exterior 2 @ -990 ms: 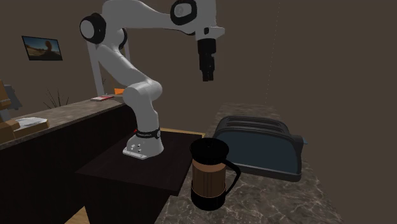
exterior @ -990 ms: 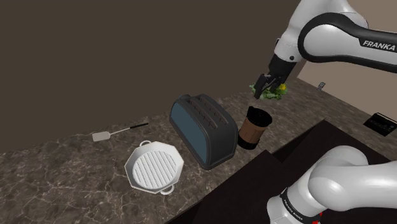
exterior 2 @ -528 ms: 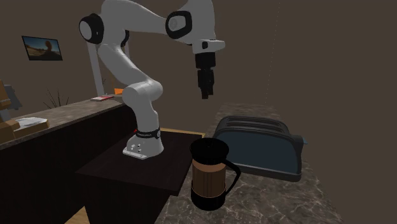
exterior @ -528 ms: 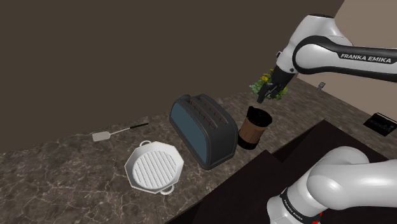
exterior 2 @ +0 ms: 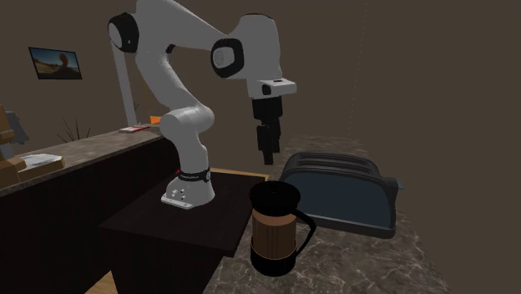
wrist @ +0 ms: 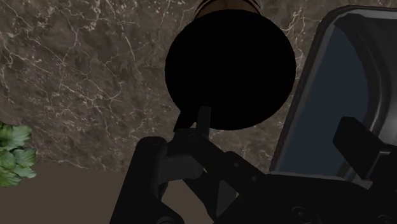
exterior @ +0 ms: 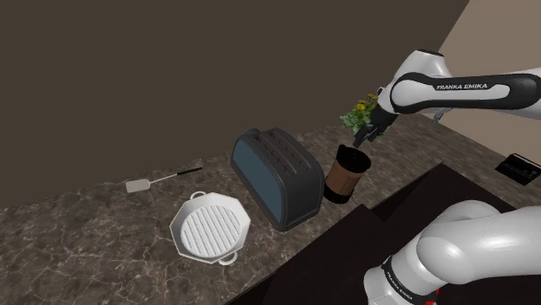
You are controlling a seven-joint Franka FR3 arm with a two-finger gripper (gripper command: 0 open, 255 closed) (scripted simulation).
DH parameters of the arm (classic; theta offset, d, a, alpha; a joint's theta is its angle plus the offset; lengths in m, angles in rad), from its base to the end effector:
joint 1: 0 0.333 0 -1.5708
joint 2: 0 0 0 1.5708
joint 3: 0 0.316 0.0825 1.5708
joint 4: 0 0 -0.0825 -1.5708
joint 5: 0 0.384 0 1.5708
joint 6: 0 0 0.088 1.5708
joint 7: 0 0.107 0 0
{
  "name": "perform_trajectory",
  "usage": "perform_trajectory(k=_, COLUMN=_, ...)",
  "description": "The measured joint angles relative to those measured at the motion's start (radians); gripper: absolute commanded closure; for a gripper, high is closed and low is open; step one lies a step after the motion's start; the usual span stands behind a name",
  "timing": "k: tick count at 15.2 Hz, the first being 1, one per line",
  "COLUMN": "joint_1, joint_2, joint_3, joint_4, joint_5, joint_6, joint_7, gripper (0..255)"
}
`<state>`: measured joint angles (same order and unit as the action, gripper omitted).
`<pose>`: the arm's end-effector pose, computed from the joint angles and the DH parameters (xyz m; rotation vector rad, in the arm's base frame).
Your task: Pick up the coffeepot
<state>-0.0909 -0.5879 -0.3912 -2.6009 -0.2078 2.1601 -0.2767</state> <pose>0.3365 -0.1860 0.4419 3.1245 -0.0804 0.1966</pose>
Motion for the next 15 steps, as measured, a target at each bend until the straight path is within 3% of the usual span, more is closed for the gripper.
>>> perform_trajectory(k=3, joint_1=0.007, joint_2=0.077, joint_3=-0.068, joint_4=0.005, joint_5=0.009, joint_6=0.078, joint_7=-0.069, gripper=0)
perform_trajectory(k=11, joint_1=0.017, joint_2=0.154, joint_3=-0.111, joint_4=-0.046, joint_5=0.016, joint_6=0.206, joint_7=-0.099, gripper=0)
perform_trajectory(k=12, joint_1=0.017, joint_2=0.156, joint_3=-0.112, joint_4=-0.049, joint_5=0.016, joint_6=0.211, joint_7=-0.099, gripper=255)
perform_trajectory(k=15, joint_1=0.018, joint_2=0.157, joint_3=-0.112, joint_4=-0.050, joint_5=0.016, joint_6=0.216, joint_7=-0.099, gripper=255)
